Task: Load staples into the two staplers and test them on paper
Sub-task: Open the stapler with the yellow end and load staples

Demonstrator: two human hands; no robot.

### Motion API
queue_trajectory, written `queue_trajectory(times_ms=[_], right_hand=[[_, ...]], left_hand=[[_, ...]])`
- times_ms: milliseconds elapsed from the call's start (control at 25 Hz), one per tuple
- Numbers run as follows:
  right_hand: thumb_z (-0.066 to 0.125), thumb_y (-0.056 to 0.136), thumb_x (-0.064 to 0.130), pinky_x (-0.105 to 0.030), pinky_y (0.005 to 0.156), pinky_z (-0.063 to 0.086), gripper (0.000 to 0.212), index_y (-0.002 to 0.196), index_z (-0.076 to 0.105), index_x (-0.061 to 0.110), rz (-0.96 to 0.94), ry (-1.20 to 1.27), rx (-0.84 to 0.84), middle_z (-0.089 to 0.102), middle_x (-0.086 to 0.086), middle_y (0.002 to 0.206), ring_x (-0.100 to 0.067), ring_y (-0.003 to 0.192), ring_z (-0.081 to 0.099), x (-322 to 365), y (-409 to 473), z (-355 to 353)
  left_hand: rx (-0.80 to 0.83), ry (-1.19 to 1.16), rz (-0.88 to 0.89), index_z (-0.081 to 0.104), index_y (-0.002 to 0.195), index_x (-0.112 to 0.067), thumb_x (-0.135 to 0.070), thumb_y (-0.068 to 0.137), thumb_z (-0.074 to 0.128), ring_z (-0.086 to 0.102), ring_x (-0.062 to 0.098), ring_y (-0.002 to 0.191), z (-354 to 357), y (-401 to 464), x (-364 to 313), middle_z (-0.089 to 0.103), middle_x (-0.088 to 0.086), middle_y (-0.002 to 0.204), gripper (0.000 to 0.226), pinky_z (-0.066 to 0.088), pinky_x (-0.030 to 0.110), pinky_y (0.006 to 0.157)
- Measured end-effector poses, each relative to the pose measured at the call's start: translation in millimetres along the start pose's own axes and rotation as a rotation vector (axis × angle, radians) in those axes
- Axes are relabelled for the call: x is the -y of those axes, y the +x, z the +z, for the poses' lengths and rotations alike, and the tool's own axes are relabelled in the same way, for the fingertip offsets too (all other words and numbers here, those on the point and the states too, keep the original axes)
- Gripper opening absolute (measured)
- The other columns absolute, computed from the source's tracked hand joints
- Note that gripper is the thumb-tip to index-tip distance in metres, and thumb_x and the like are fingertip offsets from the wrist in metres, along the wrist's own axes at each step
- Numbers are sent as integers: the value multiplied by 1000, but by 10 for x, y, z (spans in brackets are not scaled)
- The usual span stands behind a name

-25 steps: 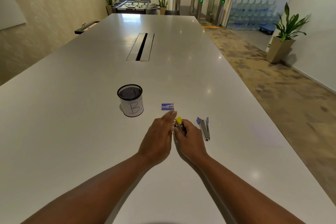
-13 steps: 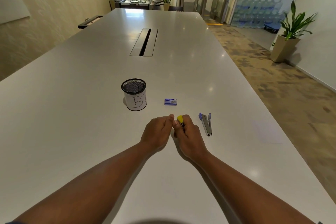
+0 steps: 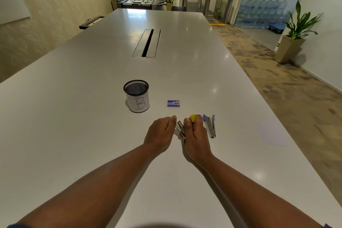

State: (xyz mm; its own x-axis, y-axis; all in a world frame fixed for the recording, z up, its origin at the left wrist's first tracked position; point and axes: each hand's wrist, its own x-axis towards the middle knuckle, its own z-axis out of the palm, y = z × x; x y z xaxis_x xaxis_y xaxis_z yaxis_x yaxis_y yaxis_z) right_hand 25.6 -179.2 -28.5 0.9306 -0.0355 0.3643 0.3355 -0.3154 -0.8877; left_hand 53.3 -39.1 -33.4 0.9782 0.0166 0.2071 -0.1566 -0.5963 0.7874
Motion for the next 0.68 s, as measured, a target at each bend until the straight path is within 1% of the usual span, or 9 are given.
queue_trajectory(times_ms=[80,120,160,240,360,440,560,600,680], right_hand=[[35,103,52,-37,48,39,26,84,35,35,-4,-11,8,49,14,57,-5,49,44,-1,-6,-14],[35,102,52,-37,49,40,25,84,34,35,-4,-32,12,50,13,58,-6,48,44,-5,-10,-23],[35,102,52,-41,50,41,26,83,35,34,-2,-57,9,50,10,59,-7,48,44,-10,-15,-30],[40,100,53,-45,52,44,29,82,39,31,9,-101,-21,54,5,63,-11,50,48,-11,-24,-36],[55,94,47,-36,57,50,26,77,48,29,44,-139,-87,62,8,71,-13,61,59,-5,-17,-51],[66,90,35,-29,60,52,21,76,53,27,50,-121,-114,64,11,75,-12,68,63,-23,-20,-75],[77,83,16,-20,61,53,24,79,55,25,102,-39,-126,66,10,76,-11,66,65,-38,-44,-120],[78,81,13,-17,60,53,26,80,56,25,129,-9,-132,68,9,76,-11,65,66,-35,-54,-138],[81,78,13,-13,59,52,25,80,59,25,162,-6,-146,70,11,76,-8,64,66,-37,-75,-158]], left_hand=[[-25,-27,-12,44,63,-23,-46,107,38,46,16,56,-8,8,1,51,-5,58,50,40,38,56],[-43,-44,-22,45,63,-22,-45,107,39,47,17,57,-10,17,-6,52,-4,58,50,41,38,56],[-63,-60,-39,47,64,-20,-45,107,40,49,18,58,-14,27,-14,54,-3,59,50,42,39,57],[-112,-76,-87,53,69,-12,-44,106,42,57,25,62,-20,58,-32,59,1,62,51,47,42,59],[-192,-128,-165,60,74,-8,-44,105,47,61,28,65,-12,99,-59,62,4,64,50,49,43,60],[-229,-157,-211,64,76,-9,-44,104,49,62,26,66,-17,129,-73,64,4,66,47,49,39,60],[-246,-159,-248,68,78,-11,-42,101,57,64,20,66,-40,182,-59,67,2,66,40,45,27,55],[-255,-157,-263,70,78,-11,-42,99,61,65,18,65,-45,194,-60,69,1,66,38,43,23,54],[-286,-166,-301,72,79,-12,-39,97,66,66,18,66,-56,213,-67,70,1,66,33,43,23,55]])
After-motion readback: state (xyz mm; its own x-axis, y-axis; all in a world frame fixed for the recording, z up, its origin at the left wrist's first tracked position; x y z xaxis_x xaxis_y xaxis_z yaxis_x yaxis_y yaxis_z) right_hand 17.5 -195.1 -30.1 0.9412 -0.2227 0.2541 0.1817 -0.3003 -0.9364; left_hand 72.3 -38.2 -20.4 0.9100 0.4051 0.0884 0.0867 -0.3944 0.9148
